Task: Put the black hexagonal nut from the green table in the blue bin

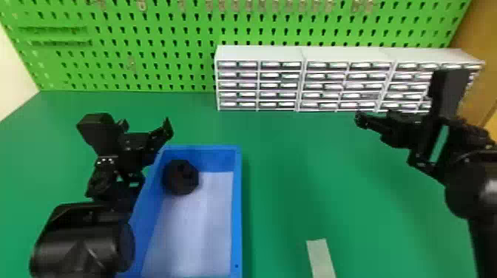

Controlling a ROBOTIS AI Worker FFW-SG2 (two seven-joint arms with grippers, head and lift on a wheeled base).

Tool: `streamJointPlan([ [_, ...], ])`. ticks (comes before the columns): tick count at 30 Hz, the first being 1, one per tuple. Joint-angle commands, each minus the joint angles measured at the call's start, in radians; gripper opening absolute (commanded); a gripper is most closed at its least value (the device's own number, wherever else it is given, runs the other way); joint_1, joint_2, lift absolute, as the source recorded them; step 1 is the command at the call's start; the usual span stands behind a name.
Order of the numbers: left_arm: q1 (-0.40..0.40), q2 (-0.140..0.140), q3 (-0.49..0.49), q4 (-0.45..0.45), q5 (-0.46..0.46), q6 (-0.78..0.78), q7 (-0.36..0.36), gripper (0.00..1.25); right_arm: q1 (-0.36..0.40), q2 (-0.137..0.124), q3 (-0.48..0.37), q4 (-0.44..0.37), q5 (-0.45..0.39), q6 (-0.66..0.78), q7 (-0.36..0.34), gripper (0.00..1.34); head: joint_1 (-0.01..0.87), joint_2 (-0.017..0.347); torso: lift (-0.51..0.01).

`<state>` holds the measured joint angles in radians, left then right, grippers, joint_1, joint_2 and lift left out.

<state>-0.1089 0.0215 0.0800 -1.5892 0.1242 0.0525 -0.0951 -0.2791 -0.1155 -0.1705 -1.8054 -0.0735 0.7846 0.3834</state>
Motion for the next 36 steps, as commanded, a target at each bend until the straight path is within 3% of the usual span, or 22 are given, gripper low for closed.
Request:
streamJointPlan([
  [1,-0.002,0.0,-0.002,0.0,0.0,0.001,0.0,1.08,0.026,0.011,-0.012,0.001,0.04,-0.062,-0.001,0.95,0.686,0.051,-0.097],
  [11,-0.002,0.0,-0.002,0.0,0.0,0.001,0.0,1.08,0.077,0.037,-0.046,0.037,0.08,-0.199,-0.023,0.95,0.686,0.051,-0.097],
  [21,0.0,0.0,0.001,0.0,0.0,0.0,0.0,1.08,0.109,0.036,-0.041,0.095,0.086,-0.335,-0.023,0.95,0.686,0.051,-0.097],
  [36,0.001,0.0,0.001,0.0,0.003,0.0,0.0,1.08,0.139,0.042,-0.037,0.103,0.106,-0.42,-0.023,0.94,0.686,0.051,-0.097],
])
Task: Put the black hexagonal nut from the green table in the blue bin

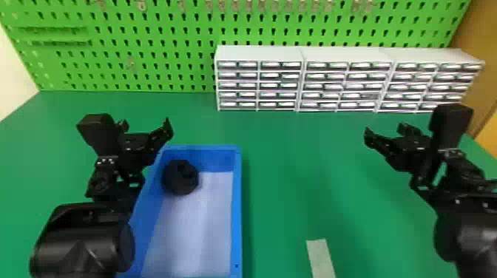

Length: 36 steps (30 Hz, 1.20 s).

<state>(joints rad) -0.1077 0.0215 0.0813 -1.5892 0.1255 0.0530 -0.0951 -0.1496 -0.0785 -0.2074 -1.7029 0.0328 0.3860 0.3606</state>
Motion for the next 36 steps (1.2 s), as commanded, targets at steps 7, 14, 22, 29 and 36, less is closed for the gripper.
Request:
streamJointPlan([
  [7,0.002,0.0,0.003,0.0,0.003,-0.001,0.0,1.08,0.018,0.014,0.002,0.0,-0.001,-0.026,0.0,0.94,0.686,0.051,-0.097],
  [14,0.002,0.0,0.002,0.0,0.006,-0.001,0.0,1.08,0.018,0.011,0.008,0.0,-0.004,-0.03,0.0,0.94,0.686,0.051,-0.097],
  [22,0.003,0.0,0.003,0.0,0.009,-0.001,0.0,1.08,0.024,0.019,0.02,-0.003,-0.002,-0.032,0.0,0.94,0.686,0.051,-0.097],
  [29,0.003,0.0,0.003,0.0,0.009,-0.001,0.0,1.08,0.027,0.022,0.026,-0.004,0.001,-0.036,0.0,0.92,0.686,0.051,-0.097],
  [36,0.003,0.0,0.003,0.0,0.009,-0.001,0.0,1.08,0.022,0.025,0.028,-0.004,0.004,-0.039,0.001,0.91,0.686,0.051,-0.097],
])
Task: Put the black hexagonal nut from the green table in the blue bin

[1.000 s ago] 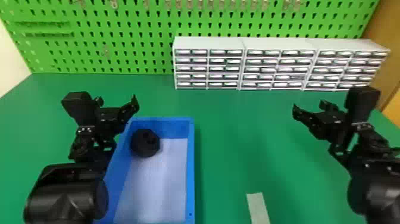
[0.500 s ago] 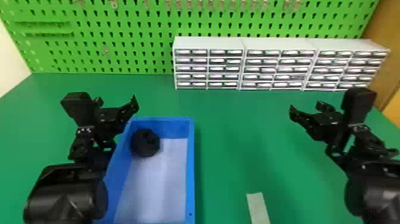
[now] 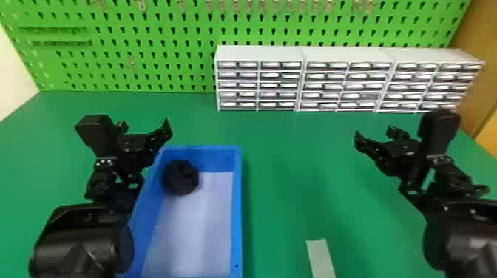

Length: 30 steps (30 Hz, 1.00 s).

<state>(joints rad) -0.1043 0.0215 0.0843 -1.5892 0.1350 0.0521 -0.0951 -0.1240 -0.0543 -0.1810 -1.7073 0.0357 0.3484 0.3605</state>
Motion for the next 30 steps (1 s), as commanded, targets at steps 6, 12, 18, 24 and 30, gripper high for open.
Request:
streamJointPlan([
  [6,0.0,0.0,0.0,0.0,0.0,0.0,0.0,1.08,-0.003,-0.001,0.002,0.0,0.001,-0.002,0.0,0.91,0.686,0.051,-0.097],
  [12,0.0,0.0,0.002,0.0,0.0,0.0,0.0,1.08,-0.003,-0.001,0.003,0.0,0.004,-0.002,0.0,0.91,0.686,0.051,-0.097],
  [18,0.0,0.0,0.002,0.0,0.0,0.0,0.0,1.08,-0.005,-0.002,0.005,0.0,0.007,-0.002,0.0,0.91,0.686,0.051,-0.097],
  [24,0.0,0.0,0.002,0.0,0.0,0.0,0.0,1.08,-0.006,-0.002,0.006,0.0,0.007,0.0,0.0,0.91,0.686,0.051,-0.097],
  [30,0.0,0.0,0.002,0.0,0.0,0.0,0.0,1.08,-0.006,-0.002,0.006,0.0,0.006,0.0,0.0,0.91,0.686,0.051,-0.097],
])
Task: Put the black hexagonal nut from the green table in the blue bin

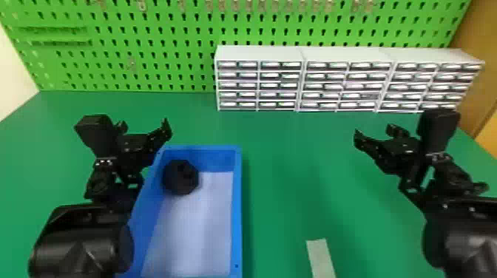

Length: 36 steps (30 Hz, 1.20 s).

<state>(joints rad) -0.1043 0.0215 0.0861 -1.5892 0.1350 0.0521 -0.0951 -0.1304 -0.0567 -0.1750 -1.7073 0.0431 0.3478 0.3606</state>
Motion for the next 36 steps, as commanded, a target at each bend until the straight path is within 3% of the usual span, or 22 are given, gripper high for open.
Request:
streamJointPlan([
  [1,0.0,0.0,0.0,0.0,0.0,0.0,0.0,1.08,0.0,0.0,0.0,0.0,-0.002,0.0,0.0,0.91,0.686,0.051,-0.097],
  [36,0.002,0.0,0.003,0.0,0.002,0.0,0.0,1.08,-0.002,-0.002,0.005,0.0,0.001,0.003,0.001,0.91,0.686,0.051,-0.097],
])
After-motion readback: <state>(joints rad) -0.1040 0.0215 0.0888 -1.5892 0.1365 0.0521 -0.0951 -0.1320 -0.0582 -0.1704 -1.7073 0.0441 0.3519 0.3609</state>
